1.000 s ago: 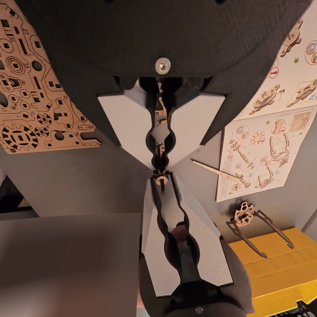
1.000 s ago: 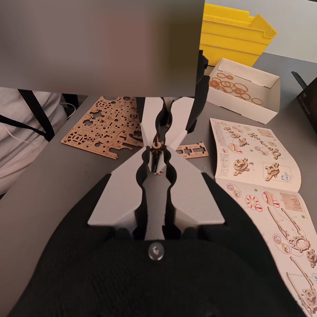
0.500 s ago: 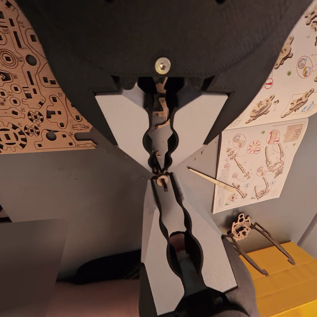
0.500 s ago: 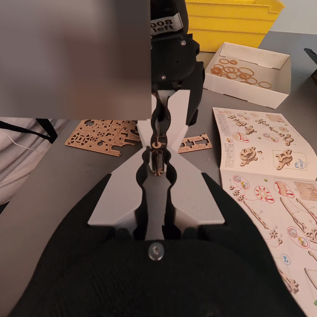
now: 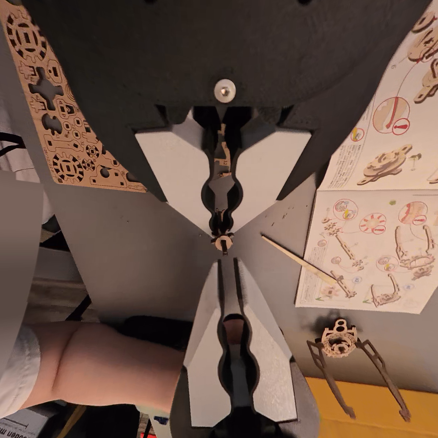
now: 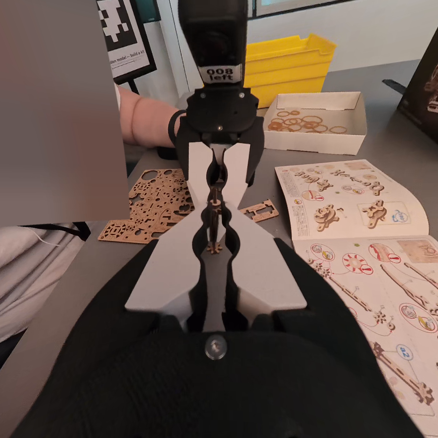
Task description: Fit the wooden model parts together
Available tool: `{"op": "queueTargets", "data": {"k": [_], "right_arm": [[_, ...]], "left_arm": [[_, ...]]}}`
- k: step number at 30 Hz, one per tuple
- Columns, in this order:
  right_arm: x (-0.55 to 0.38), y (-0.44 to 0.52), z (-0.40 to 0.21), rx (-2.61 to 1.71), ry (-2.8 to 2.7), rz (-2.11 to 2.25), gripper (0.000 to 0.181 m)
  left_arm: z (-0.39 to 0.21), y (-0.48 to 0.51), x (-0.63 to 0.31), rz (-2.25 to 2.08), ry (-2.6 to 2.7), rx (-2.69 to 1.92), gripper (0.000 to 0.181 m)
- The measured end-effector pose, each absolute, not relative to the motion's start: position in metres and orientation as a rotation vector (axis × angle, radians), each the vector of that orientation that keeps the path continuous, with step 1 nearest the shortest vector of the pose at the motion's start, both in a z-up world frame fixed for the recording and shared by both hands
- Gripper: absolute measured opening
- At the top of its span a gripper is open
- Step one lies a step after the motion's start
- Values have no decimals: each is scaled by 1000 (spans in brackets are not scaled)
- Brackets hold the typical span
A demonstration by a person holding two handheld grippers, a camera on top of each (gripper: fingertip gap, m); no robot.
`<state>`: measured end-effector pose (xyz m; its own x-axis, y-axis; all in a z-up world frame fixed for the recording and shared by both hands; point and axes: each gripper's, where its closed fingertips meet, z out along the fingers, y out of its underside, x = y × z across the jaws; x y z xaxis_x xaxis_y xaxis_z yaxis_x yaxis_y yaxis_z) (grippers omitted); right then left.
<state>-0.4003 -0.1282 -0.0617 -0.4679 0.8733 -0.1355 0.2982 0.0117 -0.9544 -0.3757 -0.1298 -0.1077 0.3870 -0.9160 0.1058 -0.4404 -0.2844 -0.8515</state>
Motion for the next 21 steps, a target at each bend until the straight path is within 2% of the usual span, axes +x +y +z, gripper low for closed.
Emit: {"op": "queueTargets", "data": {"k": [4, 13, 21], "right_arm": [[-406, -131, -64, -1227, -1784, 1467, 12], [-415, -133, -78, -1278, -1817, 1385, 0], [-414, -132, -77, -1270, -1820, 1359, 0]], "left_arm": [[-119, -126, -382, -695, 1219, -1943, 0], [-123, -127, -383, -647, 1241, -1988, 0], [-123, -126, -384, -673, 1223, -1989, 0]]}}
